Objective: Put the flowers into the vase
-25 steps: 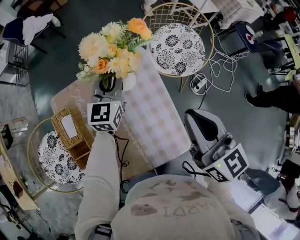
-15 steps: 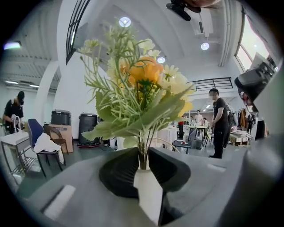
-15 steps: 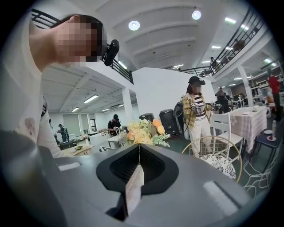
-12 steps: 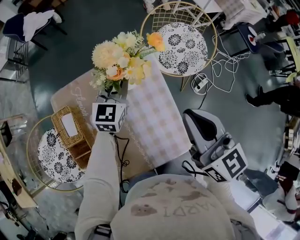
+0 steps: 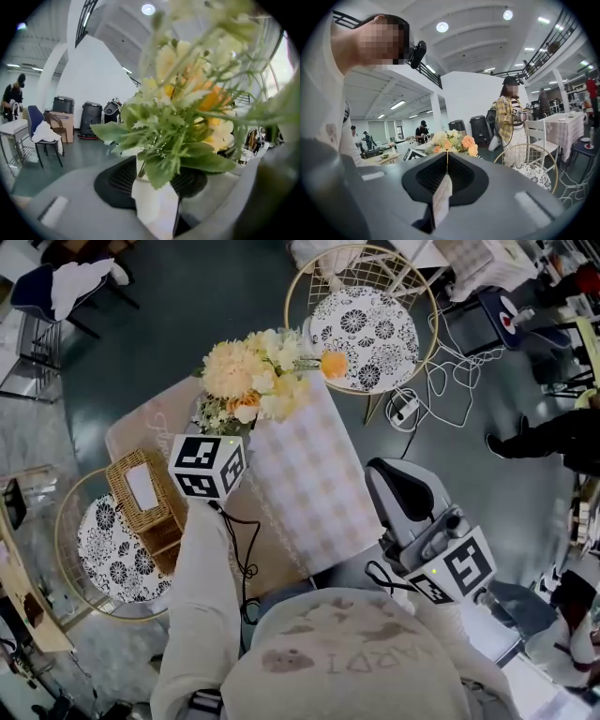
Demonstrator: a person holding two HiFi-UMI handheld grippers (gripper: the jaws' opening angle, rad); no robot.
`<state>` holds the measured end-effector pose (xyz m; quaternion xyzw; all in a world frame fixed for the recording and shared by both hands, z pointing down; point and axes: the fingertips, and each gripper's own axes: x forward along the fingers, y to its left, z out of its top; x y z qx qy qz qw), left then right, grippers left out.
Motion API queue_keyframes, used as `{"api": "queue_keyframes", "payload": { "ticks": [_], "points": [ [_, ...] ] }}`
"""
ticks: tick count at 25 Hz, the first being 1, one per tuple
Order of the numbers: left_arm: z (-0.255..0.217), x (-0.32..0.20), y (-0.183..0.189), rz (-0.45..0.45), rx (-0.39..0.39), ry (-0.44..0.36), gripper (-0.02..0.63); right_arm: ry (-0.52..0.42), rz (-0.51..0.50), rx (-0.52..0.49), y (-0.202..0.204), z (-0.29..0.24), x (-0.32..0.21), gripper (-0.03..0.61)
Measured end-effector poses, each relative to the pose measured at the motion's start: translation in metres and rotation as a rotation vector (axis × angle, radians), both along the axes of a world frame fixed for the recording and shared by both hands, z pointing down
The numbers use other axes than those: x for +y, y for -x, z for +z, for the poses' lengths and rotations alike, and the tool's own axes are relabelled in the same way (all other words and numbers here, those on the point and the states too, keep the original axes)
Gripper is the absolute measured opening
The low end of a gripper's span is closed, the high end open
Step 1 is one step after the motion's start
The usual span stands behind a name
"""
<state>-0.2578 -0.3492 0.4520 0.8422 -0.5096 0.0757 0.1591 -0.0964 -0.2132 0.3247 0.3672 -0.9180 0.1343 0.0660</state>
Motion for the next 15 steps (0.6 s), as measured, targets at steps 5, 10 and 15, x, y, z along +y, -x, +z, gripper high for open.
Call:
{"api": "queue_keyframes", "payload": {
  "ticks": [5,10,15],
  "points": [
    [0.0009,0.0024,0.0031,0.016,-0.041,0.045,0.192,-0.001,0.000,-0.004,-0.0008,-0.0013,0.0026,0.032],
    [0.0007,0.0034,0.0080,0.001,-0.019,0.056,0.196,-0.002,0.001,-0.004,-0.0022,-0.0022,0.0044,0.032],
    [-0.0014,0.0052,0.0103,-0.005,0.001,0.061,0.196,-0.003,0.006,-0.008,-0.0045,-0.0039,0.0058,0.032]
  ]
}}
